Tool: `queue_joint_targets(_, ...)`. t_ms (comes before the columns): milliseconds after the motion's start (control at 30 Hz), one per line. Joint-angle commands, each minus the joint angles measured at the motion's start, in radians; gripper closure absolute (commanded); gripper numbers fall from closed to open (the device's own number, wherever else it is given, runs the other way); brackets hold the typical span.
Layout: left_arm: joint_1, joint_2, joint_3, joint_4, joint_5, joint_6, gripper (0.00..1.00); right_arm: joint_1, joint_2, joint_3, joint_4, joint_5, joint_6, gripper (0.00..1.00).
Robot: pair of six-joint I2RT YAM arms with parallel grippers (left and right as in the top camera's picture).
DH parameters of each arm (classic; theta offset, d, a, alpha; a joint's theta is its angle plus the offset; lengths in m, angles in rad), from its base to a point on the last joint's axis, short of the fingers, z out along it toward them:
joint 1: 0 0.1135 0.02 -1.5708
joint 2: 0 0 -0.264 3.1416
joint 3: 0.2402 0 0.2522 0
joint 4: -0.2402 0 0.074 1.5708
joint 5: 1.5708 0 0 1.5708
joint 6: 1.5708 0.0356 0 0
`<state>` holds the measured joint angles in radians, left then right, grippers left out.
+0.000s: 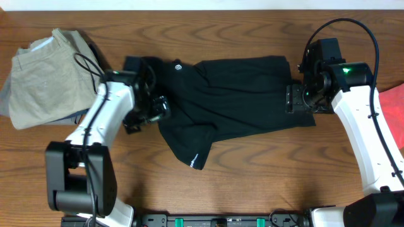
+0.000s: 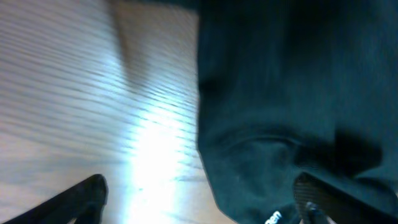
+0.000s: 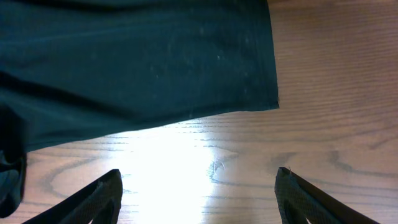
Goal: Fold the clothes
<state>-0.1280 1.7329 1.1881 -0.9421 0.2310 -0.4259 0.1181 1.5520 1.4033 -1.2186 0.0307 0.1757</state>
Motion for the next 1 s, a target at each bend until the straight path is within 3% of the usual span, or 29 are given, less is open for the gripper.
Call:
queue_joint_targets(0,-0.048,0.014,-0.076,0.045,0.024,-0.096,0.08,-0.015,0.003,0.002,-0.002,0.006,0.01,0.23)
queue_joint_targets(167,-0.112,0.014,-0.173,0.128,0.023,-0.167,0.12,-0.015,0.003,0.002,-0.004,0.006,0.01,0.23)
queue_joint_targets(233,-0.125,0.014,-0.197,0.182,0.024,-0.167,0.18,-0.015,0.003,0.002,-0.004,0.006,0.01,0.23)
queue_joint_targets(467,-0.166,0.014,-0.233,0.281,0.077,-0.167,0.59,-0.015,0.003,0.002,-0.004,0.007,0.01,0.23)
queue_joint_targets(533,-0.178,0.014,-0.233,0.262,0.074,-0.165,0.86,-0.015,0.003,0.002,-0.002,0.007,0.01,0.23)
queue_joint_targets(567,-0.179,0.014,-0.233,0.244,0.073,-0.162,0.94,-0.015,0.003,0.002,0.0,0.008,0.01,0.23)
queue_joint_targets(733,-0.12,0.013,-0.227,0.112,-0.007,-0.08,0.94,-0.024,0.004,0.001,0.003,0.029,0.011,0.23)
queue_joint_targets(867,0.014,0.002,-0.198,0.011,-0.137,-0.056,0.94,-0.051,0.004,-0.009,0.001,0.029,0.024,0.22)
queue_joint_targets(967,0.139,-0.012,-0.185,-0.003,-0.132,-0.037,0.93,-0.081,0.004,-0.04,-0.005,0.021,0.102,0.22)
